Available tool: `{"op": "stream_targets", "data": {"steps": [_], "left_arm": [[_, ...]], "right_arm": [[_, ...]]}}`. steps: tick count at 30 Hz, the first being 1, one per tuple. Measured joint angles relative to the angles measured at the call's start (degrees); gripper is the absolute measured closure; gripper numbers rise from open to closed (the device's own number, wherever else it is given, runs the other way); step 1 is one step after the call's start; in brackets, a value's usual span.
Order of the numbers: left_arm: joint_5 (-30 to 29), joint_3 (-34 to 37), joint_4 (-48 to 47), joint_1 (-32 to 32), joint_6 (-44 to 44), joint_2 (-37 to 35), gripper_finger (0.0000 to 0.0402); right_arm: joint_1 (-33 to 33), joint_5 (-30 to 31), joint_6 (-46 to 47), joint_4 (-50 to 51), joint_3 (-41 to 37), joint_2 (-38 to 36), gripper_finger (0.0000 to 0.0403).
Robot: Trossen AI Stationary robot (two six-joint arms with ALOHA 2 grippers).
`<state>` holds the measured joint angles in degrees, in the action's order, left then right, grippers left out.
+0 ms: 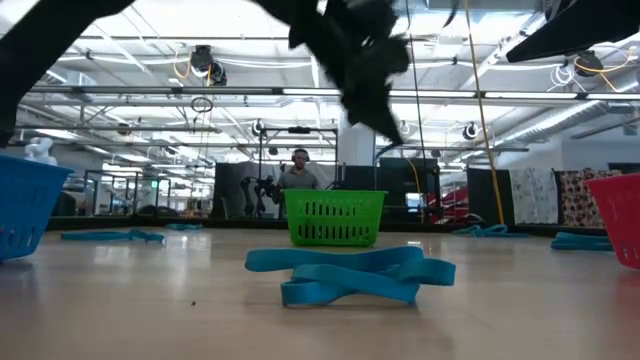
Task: Sort rubber bands into baskets
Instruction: Put the blue rubber band into the red bin
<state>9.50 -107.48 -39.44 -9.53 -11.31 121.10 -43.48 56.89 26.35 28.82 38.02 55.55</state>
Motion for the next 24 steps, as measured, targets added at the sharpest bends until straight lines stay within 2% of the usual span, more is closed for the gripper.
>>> {"op": "stream_targets", "data": {"steps": [8, 15, 24], "left_arm": [[0.00, 0.46, 9.60, 12.87, 0.17, 0.00, 0.0401], [0.00, 2.96, 22.12, 20.27, 0.44, 2.14, 0.0401], [0.63, 3.04, 51.34, 25.38, 0.84, 12.78, 0.0401]], "right_arm": [[0.00, 0.02, 0.00, -0.30, 0.00, 0.00, 0.0293], [0.02, -0.01, 0.00, -0.35, 0.00, 0.00, 0.0293], [0.00, 0.04, -0.44, -1.22, 0.00, -0.04, 0.0293]]}}
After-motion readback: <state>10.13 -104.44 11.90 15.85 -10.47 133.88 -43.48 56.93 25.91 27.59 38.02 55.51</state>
